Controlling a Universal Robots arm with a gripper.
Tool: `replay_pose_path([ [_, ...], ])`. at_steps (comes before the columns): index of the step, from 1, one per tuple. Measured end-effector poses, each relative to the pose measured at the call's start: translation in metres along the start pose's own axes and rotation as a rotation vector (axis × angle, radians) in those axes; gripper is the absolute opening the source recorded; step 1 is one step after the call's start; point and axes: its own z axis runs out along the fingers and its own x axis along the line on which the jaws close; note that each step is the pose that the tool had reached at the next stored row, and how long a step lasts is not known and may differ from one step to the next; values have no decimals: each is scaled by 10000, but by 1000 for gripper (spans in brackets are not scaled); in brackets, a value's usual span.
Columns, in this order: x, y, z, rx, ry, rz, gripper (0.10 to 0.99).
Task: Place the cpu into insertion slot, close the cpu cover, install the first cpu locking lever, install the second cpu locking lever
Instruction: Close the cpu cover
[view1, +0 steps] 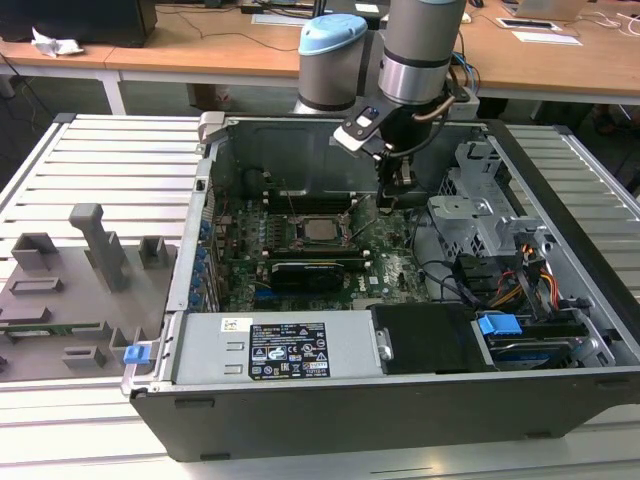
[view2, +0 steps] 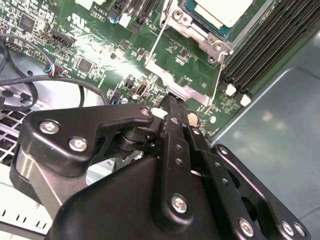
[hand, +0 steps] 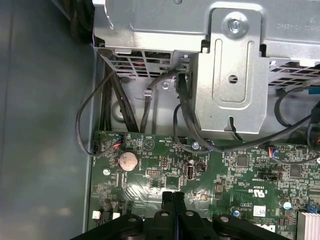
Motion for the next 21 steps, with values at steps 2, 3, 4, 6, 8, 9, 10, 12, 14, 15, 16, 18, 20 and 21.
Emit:
replay_pose_path([
  [2,0,-1,2,4,3,-1,106],
  [3,-1,-5,2,5,3,1,106],
  [4,-1,-11,2,6,3,0,106],
  [6,1,-33,2,5,2,-2,106],
  [8,2,-47,2,5,3,0,106],
  [9,2,-49,2,5,3,0,106],
  [10,2,-50,1,5,3,-1,106],
  [12,4,-83,9,5,3,-1,106],
  [14,4,-83,9,5,3,-1,106],
  [15,4,-83,9,5,2,-1,106],
  [16,4,-83,9,5,2,-2,106],
  [18,4,-90,11,5,2,-1,106],
  [20,4,-95,13,5,3,-1,106],
  [21,4,-96,13,5,3,0,106],
])
